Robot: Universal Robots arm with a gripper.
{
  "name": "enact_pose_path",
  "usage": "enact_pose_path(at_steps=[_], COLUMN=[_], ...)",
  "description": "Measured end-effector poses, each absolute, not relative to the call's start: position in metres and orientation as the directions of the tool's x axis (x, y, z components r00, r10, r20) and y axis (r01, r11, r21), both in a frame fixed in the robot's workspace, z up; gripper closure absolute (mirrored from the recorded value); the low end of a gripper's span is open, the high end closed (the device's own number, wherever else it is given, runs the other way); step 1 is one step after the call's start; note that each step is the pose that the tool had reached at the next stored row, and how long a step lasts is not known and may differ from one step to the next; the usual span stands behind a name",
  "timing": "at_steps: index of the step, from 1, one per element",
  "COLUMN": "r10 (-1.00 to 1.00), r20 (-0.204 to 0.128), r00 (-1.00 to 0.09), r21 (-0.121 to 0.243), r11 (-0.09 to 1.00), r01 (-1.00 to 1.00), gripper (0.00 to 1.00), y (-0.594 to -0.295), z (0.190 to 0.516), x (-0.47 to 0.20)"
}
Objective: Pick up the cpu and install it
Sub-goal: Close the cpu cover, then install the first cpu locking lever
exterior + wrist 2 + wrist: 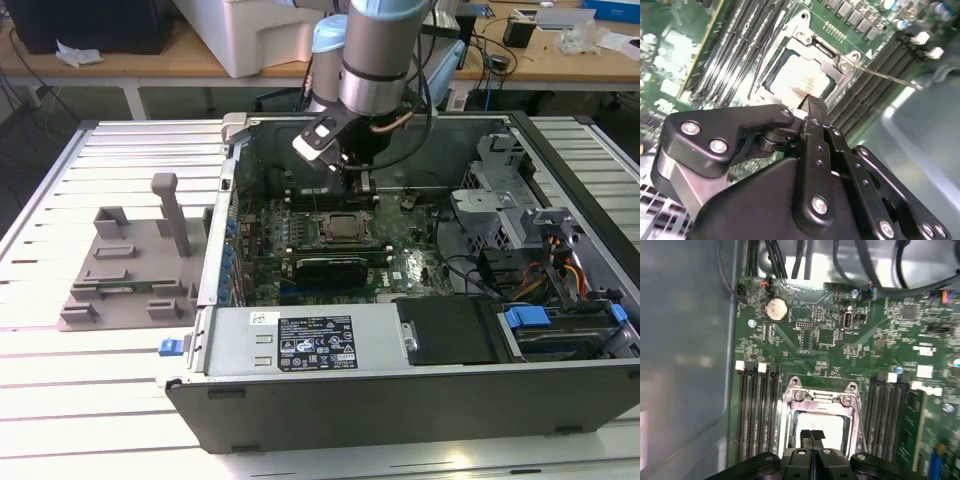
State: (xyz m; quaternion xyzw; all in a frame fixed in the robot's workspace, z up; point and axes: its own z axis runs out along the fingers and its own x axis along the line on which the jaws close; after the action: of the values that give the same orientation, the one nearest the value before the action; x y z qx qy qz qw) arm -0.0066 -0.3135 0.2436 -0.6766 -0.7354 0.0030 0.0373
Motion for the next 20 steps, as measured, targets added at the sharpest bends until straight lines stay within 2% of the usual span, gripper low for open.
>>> enact_pose_path(at_steps=[5, 13, 20], r10=[0.995, 0.995, 0.952], r20=[0.051, 0.051, 0.051], r00=[-0.082, -0.082, -0.303], r21=[-0.055, -0.055, -0.055], r11=[0.084, 0.084, 0.305], r01=[0.995, 0.995, 0.951], gripper=[0.89, 0.89, 0.89], y=[-0.313, -0.313, -0.313], z=[0.274, 0.275, 0.275], x=[-0.007, -0.007, -0.007])
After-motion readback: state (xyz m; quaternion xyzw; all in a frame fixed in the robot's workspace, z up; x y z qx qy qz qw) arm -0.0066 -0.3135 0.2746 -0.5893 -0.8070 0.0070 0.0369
